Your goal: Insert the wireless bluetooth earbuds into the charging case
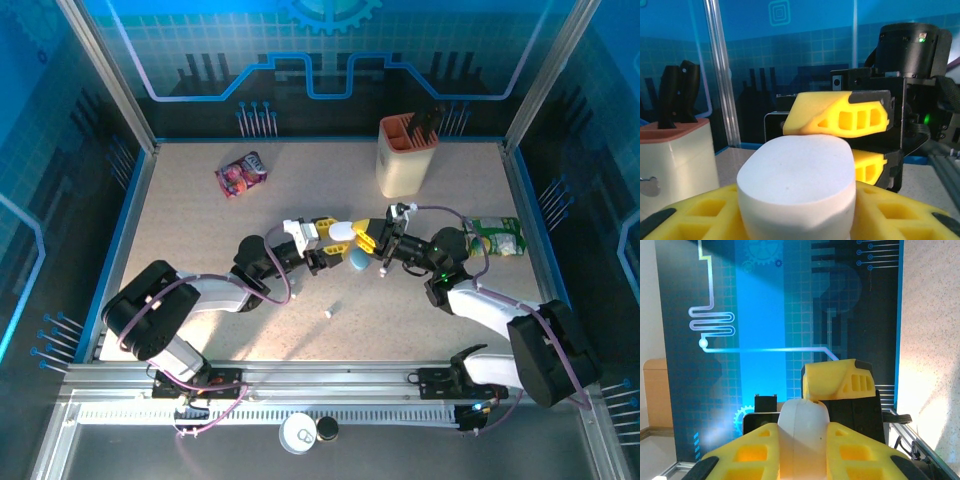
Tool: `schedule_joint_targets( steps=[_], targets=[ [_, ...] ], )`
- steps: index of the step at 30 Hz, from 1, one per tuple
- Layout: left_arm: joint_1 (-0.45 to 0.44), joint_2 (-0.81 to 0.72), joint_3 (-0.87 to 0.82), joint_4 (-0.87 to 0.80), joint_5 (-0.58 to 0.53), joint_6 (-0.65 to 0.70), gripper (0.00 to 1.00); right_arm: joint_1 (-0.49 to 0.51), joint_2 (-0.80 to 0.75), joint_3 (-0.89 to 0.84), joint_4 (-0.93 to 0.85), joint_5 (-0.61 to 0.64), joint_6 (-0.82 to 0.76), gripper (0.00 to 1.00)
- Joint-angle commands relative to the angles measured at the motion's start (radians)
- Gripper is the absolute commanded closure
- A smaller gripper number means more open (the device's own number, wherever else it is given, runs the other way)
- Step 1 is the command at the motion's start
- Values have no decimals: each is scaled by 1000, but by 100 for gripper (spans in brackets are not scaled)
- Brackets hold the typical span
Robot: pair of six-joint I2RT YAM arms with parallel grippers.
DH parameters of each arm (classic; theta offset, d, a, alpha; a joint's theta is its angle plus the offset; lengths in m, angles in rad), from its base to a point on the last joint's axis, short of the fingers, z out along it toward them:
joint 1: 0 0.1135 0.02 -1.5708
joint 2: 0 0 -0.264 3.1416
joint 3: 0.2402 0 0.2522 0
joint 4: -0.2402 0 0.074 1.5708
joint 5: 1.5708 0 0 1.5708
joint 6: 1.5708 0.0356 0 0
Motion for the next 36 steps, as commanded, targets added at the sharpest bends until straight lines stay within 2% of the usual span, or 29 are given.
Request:
schedule_joint_targets(
  steps=[1, 5, 10, 16, 18, 21, 25, 27, 31, 34, 36],
  targets=[
    [-10, 11, 32, 31, 61, -15, 50, -15, 14, -9, 29, 12, -11, 81],
    [-10, 11, 34, 31, 61, -15, 50, -17, 20, -7, 33, 13, -11, 81],
    [-9, 17, 38, 31, 68, -23, 56, -17, 34, -6, 37, 11, -17, 80],
    [-9, 23, 39, 31, 72, -26, 69, -17, 48, -6, 33, 13, -27, 79],
    [-9, 21, 34, 31, 68, -46, 73, -19, 44, -1, 23, 12, -45, 66],
    [-7, 19, 26, 32, 72, -64, 72, -32, 12, 16, -51, 0, -116, 46],
    [-4, 4, -5, 29, 71, -67, 73, -50, -86, 56, -312, 1, -340, 29],
    [2, -7, -22, 24, 73, -87, 73, -57, -139, 91, -492, 14, -496, 27],
    [6, -39, -62, -9, 116, -87, 74, -36, -254, 214, -938, 107, -961, 26],
    [5, -64, -102, -14, 148, -66, 73, 42, -318, 285, -1133, 223, -1289, 24],
    [5, -80, -121, -22, 160, -55, 73, 111, -349, 313, -1197, 296, -1453, 23]
  ],
)
